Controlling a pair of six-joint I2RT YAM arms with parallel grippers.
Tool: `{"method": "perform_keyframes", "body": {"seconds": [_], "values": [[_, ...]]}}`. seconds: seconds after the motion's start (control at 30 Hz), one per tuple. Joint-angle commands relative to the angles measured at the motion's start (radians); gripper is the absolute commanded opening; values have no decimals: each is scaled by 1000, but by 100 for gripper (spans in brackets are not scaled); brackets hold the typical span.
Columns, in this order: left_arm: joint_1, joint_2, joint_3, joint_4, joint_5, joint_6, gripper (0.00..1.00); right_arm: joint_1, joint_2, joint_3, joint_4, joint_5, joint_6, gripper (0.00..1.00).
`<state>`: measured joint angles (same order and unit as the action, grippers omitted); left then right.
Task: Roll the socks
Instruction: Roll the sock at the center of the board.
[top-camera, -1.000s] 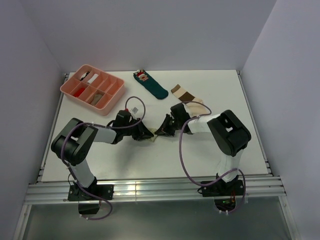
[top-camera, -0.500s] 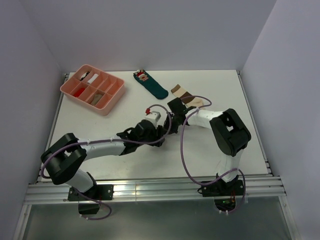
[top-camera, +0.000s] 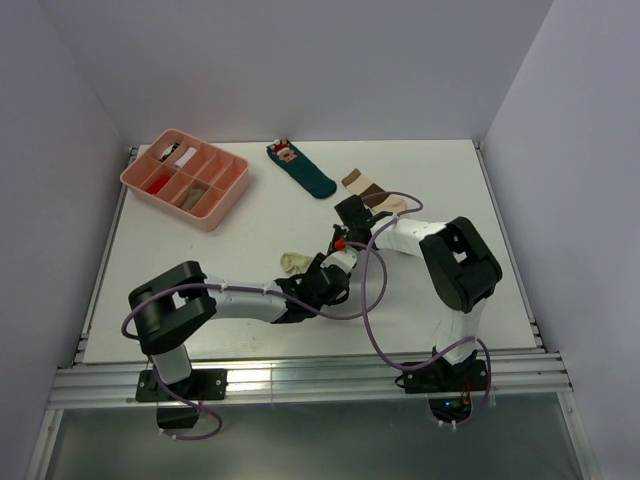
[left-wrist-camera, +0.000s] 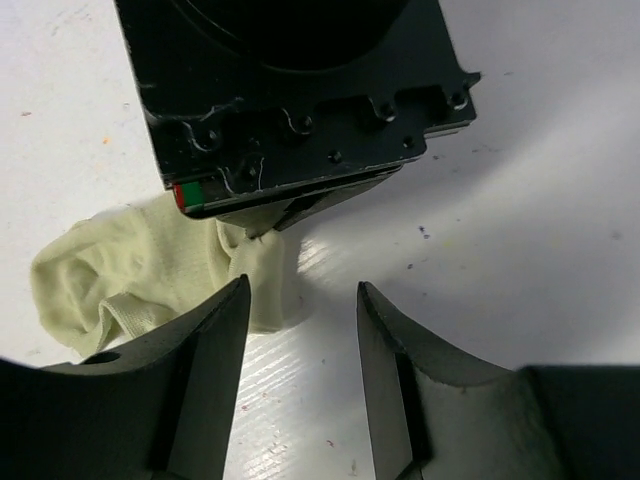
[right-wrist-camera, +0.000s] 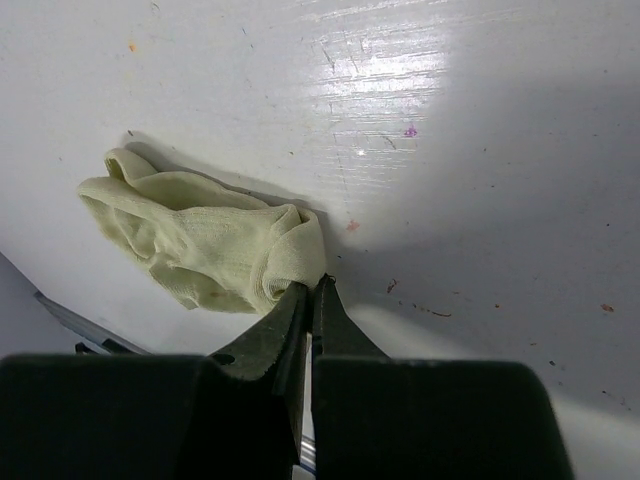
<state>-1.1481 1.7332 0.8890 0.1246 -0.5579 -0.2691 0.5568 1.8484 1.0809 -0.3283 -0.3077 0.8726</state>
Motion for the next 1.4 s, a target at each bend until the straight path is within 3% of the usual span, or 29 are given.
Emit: {"method": "perform_keyframes", "body": {"seconds": [0.0,0.33,0.53,0.7,1.0,1.1,1.2,1.37], "values": [[-13,26,54,-28,-117,53,51,8,17,21,-34,-1,-14,0],[-22,106,85,-101,-137,19,46,9,25,7,-12,-16,-3,0],[-22,155,99,-167,-155,-27,28,8,32,-1,1,-31,8,0],[-19,143,79,-191,-126,-90,2,2,-6,-51,130,-85,28,1],[91,-33,-68,-82,151,-243,1,-44,-124,-140,368,-105,75,34],[165,-96,-145,-2,315,-315,1,-70,-159,-171,443,-114,97,50],[254,-142,-215,87,464,-383,1,-87,-196,-206,497,-100,105,59],[350,-182,-281,182,633,-482,1,-98,-209,-229,509,-94,63,60]]}}
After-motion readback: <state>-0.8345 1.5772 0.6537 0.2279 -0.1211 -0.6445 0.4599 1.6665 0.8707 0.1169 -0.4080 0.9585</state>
